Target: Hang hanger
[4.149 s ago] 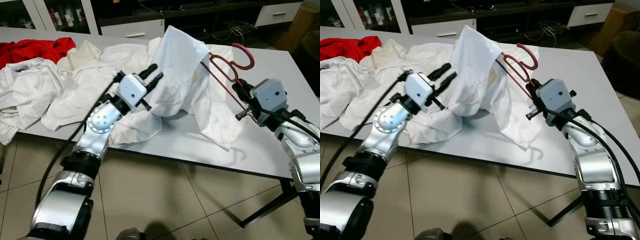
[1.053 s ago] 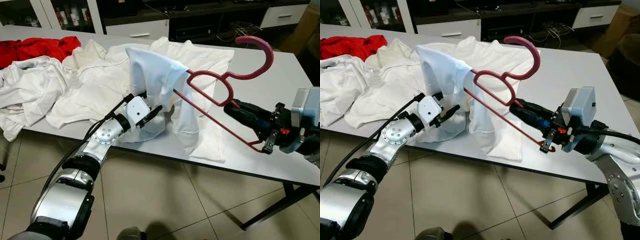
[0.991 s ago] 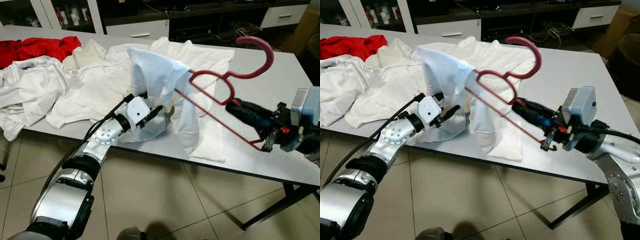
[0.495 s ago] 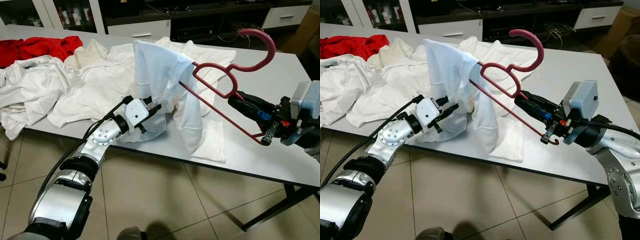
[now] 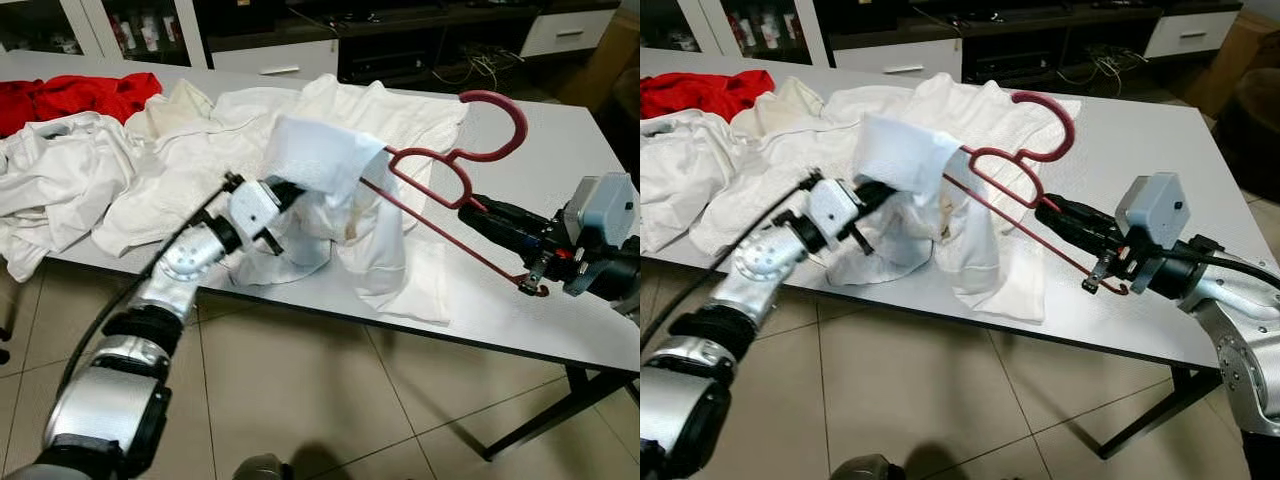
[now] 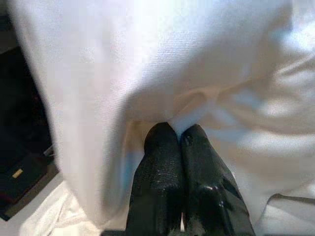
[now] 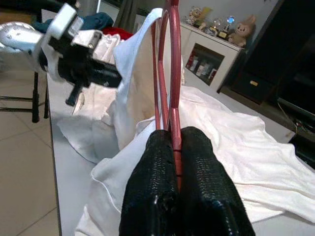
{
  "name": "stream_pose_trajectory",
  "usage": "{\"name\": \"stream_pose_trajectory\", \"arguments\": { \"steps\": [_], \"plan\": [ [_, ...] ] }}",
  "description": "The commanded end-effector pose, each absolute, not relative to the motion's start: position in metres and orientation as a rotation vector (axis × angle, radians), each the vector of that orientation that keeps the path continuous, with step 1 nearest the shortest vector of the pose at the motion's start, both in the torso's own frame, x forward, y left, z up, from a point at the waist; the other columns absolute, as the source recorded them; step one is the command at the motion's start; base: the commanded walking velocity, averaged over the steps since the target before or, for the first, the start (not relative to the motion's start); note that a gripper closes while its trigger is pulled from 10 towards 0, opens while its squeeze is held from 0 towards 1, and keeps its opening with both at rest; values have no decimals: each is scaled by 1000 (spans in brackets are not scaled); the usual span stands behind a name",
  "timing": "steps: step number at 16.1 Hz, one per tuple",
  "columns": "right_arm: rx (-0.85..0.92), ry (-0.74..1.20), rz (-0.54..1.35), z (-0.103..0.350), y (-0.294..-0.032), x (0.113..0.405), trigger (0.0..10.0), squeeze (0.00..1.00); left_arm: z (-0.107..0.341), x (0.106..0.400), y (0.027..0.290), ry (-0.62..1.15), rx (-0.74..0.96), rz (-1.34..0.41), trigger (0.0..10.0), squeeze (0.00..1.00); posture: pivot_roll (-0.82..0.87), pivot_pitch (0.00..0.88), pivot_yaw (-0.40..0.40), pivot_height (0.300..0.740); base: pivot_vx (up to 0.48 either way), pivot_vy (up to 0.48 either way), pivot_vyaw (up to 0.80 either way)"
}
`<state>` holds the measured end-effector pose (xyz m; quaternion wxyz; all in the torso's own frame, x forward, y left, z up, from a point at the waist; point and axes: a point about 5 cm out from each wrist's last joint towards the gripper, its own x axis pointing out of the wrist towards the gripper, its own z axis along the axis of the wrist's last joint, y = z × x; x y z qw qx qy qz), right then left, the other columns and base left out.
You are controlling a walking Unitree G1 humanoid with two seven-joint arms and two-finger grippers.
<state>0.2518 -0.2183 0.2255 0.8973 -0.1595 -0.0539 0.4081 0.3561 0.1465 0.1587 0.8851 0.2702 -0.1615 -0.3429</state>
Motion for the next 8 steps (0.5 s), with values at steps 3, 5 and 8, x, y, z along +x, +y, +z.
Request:
{"name": "stream_pose_trajectory", "arguments": {
  "steps": [3, 5, 8],
  "plan": [
    [-398, -124, 747, 228, -227, 259, 10000, 0, 167, 357, 147, -373, 552, -712, 0, 0, 117, 0, 19, 740, 0, 0, 0],
    [-414, -123, 635, 231, -237, 269, 10000, 0, 169, 360, 151, -374, 507, -641, 0, 0, 117, 0, 23, 740, 0, 0, 0],
    [-415, -133, 590, 233, -242, 272, 10000, 0, 166, 357, 151, -371, 503, -663, 0, 0, 117, 1, 23, 740, 0, 0, 0]
  ]
}}
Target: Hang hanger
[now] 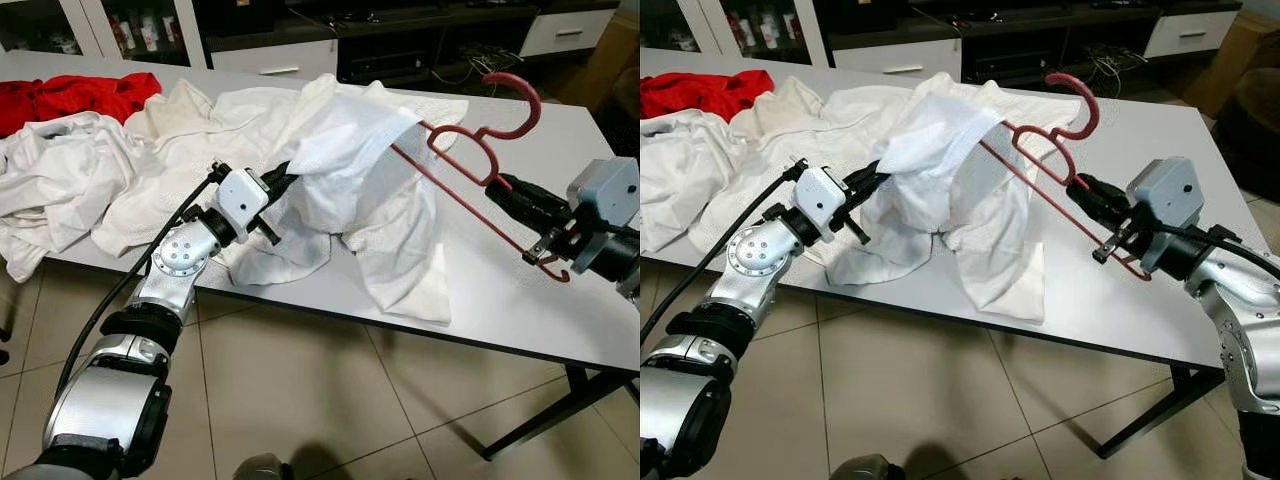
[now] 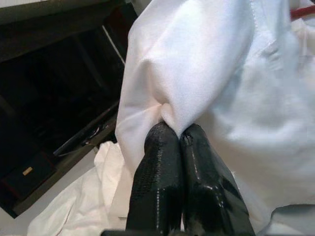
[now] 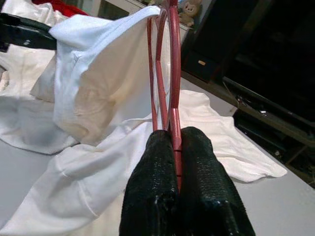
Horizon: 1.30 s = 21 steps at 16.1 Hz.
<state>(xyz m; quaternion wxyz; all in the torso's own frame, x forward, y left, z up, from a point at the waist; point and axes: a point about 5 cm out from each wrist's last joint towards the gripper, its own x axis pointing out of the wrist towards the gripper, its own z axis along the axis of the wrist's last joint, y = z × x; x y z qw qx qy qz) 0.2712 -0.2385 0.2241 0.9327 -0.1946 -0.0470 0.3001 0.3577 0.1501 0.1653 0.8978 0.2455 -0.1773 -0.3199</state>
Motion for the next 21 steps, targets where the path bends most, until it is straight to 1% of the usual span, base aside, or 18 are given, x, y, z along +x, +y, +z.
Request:
{"name": "stream_pose_trajectory", "arguments": {
  "steps": [1, 3, 6, 7, 11, 14, 17, 19, 21],
  "plan": [
    [-420, -128, 590, 231, -243, 272, 10000, 0, 166, 357, 152, -371, 502, -663, 0, 0, 117, 1, 23, 740, 0, 0, 0],
    [-462, -105, 623, 226, -244, 269, 10000, 0, 176, 360, 161, -386, 523, -634, 0, 0, 118, 2, 20, 740, 0, 0, 0],
    [-512, -93, 682, 225, -244, 264, 10000, 0, 188, 365, 167, -406, 554, -614, 0, 0, 117, 0, 19, 740, 0, 0, 0],
    [-538, -82, 747, 223, -241, 257, 10000, 0, 199, 368, 170, -428, 576, -595, 0, 0, 115, 0, 19, 740, 0, 0, 0],
    [-597, -42, 838, 217, -236, 249, 10000, 0, 218, 373, 173, -473, 598, -572, 0, 0, 109, 0, 22, 740, 0, 0, 0],
    [-634, -34, 832, 213, -229, 255, 10000, 0, 231, 375, 169, -520, 598, -583, 0, 0, 110, 0, 25, 740, 0, 0, 0],
    [-680, -19, 828, 207, -217, 264, 10000, 0, 237, 375, 162, -549, 598, -602, 0, 0, 116, 0, 25, 740, 0, 0, 0],
    [-720, 19, 755, 200, -211, 279, 10000, 0, 240, 375, 158, -568, 596, -615, 0, 0, 122, 0, 24, 740, 0, 0, 0],
    [-703, 21, 695, 196, -206, 288, 10000, 0, 239, 374, 156, -574, 592, -629, 0, 0, 123, 0, 24, 740, 0, 0, 0]
  ]
}}
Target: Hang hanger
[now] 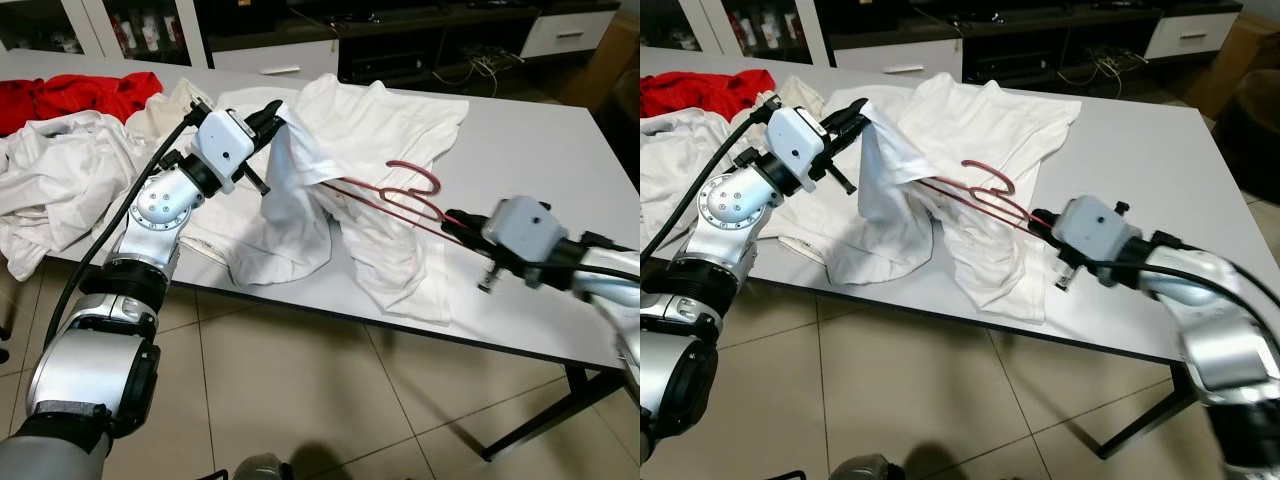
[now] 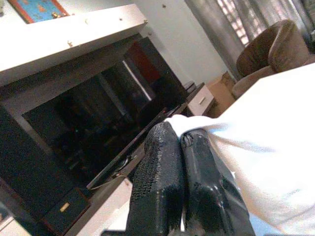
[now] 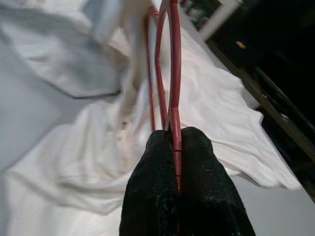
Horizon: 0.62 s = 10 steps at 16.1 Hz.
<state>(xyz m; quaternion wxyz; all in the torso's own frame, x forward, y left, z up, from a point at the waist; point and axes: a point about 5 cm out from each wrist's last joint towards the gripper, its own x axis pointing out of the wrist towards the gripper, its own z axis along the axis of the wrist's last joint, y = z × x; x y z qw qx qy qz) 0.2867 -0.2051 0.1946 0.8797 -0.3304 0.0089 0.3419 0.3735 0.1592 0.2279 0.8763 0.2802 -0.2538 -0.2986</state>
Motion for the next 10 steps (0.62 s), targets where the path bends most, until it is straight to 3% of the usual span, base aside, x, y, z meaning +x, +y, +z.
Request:
{"name": "stream_pose_trajectory", "arguments": {
  "steps": [1, 7, 10],
  "plan": [
    [-701, 23, 674, 195, -205, 291, 10000, 0, 238, 373, 156, -573, 591, -633, 0, 0, 123, 0, 24, 740, 0, 0, 0],
    [-745, 27, 600, 202, -230, 285, 10000, 0, 231, 372, 160, -548, 591, -637, 0, 0, 113, 0, 28, 740, 0, 0, 0],
    [-720, -52, 602, 209, -215, 288, 10000, 0, 231, 372, 154, -545, 583, -657, 0, 0, 109, 0, 29, 740, 0, 0, 0]
  ]
}}
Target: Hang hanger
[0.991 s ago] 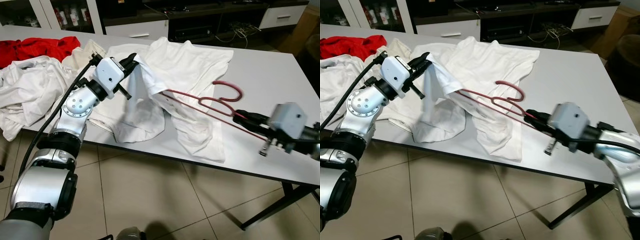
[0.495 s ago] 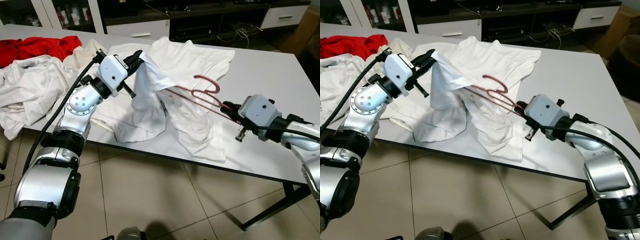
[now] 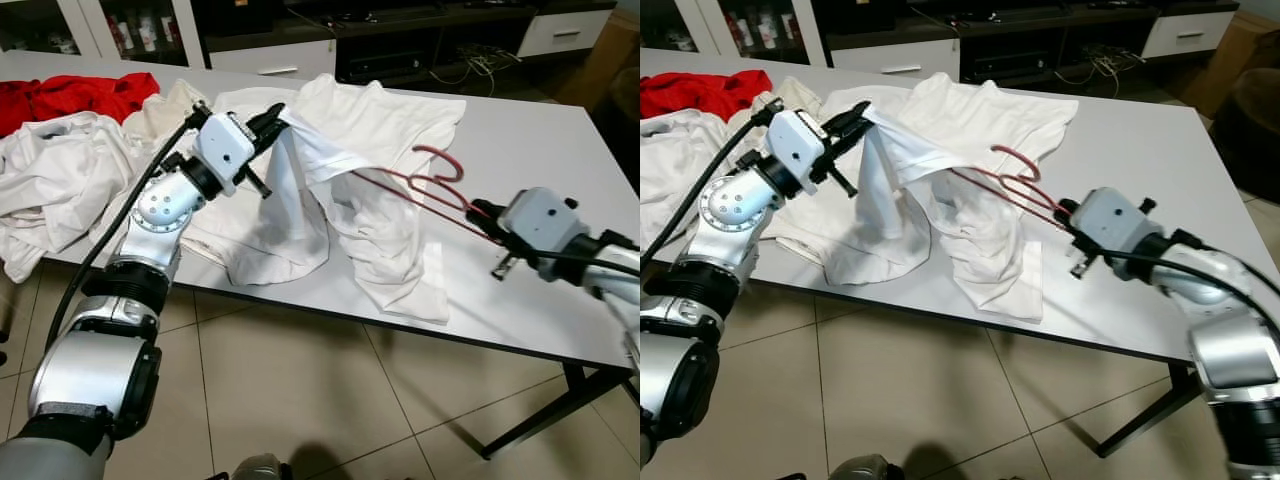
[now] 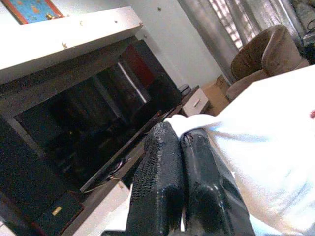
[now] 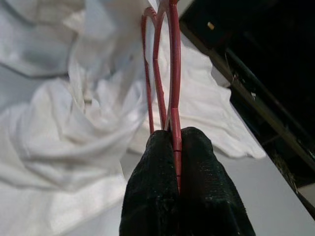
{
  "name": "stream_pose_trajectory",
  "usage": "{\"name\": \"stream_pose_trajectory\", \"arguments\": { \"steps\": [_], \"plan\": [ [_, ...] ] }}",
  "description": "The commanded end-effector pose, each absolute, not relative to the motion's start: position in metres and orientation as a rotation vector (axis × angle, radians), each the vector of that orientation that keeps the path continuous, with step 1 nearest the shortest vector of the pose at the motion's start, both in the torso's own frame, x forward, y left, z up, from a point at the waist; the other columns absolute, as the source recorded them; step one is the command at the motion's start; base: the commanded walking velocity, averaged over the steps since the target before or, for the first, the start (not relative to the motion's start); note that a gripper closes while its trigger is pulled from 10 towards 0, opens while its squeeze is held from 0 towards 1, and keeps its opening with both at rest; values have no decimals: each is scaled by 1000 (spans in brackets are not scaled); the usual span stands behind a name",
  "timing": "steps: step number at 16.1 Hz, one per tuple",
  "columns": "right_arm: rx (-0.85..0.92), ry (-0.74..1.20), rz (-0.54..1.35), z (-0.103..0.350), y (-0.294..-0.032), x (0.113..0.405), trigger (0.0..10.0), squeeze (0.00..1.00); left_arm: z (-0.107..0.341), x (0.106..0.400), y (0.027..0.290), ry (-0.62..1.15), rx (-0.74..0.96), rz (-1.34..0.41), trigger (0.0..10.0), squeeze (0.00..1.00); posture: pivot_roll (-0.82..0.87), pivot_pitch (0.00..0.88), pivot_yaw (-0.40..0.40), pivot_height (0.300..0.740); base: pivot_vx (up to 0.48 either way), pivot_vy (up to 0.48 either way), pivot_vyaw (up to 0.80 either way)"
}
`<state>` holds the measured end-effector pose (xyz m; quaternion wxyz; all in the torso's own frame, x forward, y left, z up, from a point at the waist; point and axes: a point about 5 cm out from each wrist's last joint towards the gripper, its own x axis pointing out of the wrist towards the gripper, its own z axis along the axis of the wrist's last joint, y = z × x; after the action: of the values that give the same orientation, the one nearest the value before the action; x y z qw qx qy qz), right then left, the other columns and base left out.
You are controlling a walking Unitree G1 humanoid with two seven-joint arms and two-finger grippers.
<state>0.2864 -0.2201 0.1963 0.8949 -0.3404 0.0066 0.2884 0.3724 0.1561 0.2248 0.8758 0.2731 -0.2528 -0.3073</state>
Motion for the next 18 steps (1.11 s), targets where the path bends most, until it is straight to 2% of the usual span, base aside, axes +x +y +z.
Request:
{"name": "stream_pose_trajectory", "arguments": {
  "steps": [1, 6, 9, 12, 15, 18],
  "plan": [
    [-716, -74, 595, 211, -210, 290, 10000, 0, 231, 372, 152, -546, 580, -662, 0, 0, 109, 0, 29, 740, 0, 0, 0],
    [-629, -205, 618, 218, -181, 295, 10000, 0, 230, 371, 149, -550, 573, -677, 0, 0, 119, 0, 26, 740, 0, 0, 0],
    [-604, -194, 687, 208, -171, 292, 10000, 0, 231, 371, 149, -556, 570, -675, 0, 0, 121, 0, 26, 740, 0, 0, 0],
    [-573, -163, 678, 193, -165, 297, 10000, 0, 235, 371, 146, -583, 556, -681, 0, 0, 118, 0, 26, 740, 0, 0, 0],
    [-566, -122, 526, 188, -178, 313, 10000, 0, 237, 369, 142, -604, 546, -697, 0, 0, 121, 0, 25, 740, 0, 0, 0],
    [-610, -47, 537, 179, -198, 309, 10000, 0, 236, 368, 145, -601, 547, -689, 0, 0, 125, 0, 23, 740, 0, 0, 0]
  ]
}}
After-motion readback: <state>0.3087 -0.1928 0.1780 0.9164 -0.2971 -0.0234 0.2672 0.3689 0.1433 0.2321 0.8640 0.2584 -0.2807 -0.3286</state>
